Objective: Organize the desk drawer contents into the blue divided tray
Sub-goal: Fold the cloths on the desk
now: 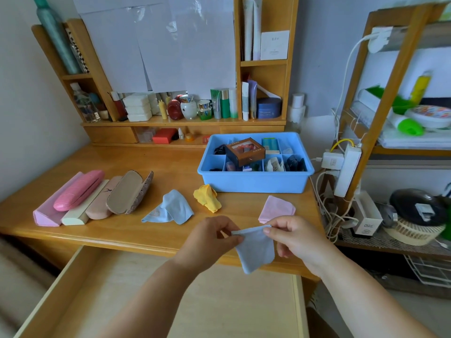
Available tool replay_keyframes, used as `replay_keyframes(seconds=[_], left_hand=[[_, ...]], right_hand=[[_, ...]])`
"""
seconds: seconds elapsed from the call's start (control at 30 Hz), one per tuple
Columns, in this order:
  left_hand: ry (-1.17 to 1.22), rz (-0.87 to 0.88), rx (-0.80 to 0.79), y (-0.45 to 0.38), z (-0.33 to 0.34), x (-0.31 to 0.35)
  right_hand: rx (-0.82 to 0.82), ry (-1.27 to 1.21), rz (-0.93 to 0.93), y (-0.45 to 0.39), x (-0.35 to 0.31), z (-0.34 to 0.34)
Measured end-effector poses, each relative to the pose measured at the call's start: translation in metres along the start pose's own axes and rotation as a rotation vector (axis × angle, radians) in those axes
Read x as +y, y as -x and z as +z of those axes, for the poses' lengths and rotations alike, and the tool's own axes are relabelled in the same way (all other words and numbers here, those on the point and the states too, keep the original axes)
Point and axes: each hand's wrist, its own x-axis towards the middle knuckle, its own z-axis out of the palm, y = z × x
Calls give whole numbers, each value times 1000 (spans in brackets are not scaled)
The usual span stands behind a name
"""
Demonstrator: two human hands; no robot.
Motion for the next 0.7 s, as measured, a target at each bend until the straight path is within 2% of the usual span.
replay_keyframes(seconds=[0.1,0.17,0.37,0.5,0.7], left_hand=[[357,-110,-32,-13,2,11],[495,-88,-46,-29,4,18],[350,127,-74,-79,22,26],[33,243,-87,-106,39,10],[-187,242,-145,-119,63,-23]], right_hand=[[28,-125,-26,-1,-7,-11],[71,-110,-106,-6,-12,-23],[237,216,-314,-26,0,-55],[262,421,-377,-38,29,-56],[263,552,-356,-52,68,-45]])
